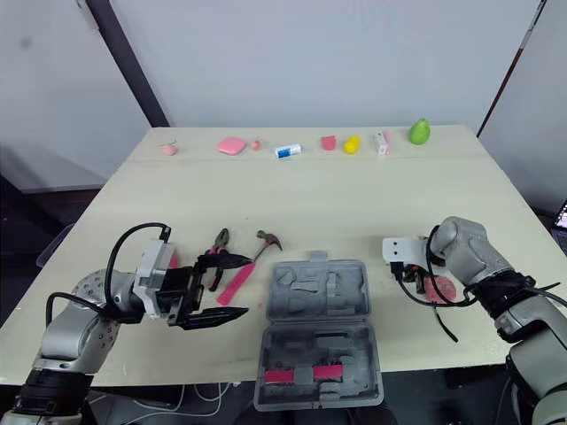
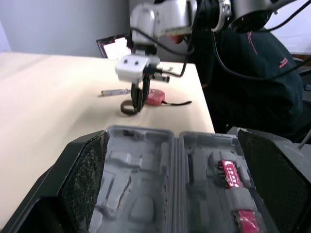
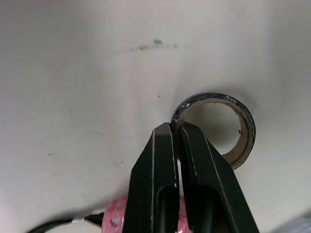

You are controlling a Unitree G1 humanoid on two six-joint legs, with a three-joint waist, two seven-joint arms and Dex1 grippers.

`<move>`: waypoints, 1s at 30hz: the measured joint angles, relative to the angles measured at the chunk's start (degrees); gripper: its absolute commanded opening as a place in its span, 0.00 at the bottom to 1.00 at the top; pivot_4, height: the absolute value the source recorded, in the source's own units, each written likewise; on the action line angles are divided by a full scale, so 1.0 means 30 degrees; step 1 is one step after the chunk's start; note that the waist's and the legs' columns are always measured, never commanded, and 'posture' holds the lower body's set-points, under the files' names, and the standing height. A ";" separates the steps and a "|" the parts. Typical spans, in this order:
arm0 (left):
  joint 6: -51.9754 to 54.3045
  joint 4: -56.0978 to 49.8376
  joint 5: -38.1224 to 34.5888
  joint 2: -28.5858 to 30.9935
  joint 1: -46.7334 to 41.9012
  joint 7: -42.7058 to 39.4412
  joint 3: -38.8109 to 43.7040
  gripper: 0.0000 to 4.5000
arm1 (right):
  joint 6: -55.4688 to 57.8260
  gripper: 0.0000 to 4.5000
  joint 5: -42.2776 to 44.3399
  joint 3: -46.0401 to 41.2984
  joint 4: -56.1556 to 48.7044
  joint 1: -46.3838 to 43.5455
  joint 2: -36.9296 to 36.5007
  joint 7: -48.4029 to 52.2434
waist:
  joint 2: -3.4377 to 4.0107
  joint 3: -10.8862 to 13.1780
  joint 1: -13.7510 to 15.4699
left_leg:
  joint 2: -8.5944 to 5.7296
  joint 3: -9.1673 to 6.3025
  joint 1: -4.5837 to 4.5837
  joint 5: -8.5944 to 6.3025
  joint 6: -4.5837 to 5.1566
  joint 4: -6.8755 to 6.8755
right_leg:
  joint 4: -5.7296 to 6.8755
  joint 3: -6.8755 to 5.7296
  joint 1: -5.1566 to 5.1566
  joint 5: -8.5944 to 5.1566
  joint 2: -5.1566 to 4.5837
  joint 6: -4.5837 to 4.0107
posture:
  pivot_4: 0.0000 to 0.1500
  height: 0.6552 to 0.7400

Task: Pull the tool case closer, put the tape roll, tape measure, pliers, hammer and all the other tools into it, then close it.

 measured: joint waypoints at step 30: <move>-0.0913 -0.0477 -0.0550 -0.0477 0.5074 0.2985 0.4319 1.00 | 0.2333 0.02 -0.1157 0.3431 0.2407 -0.6206 1.1901 -0.0377 | 0.0028 0.0017 -0.0047 | 0.0004 -0.0030 0.0002 0.0003 -0.0010 -0.0011 | 0.0022 -0.0070 -0.0008 0.0002 -0.0025 -0.0014 | 1.00 1.00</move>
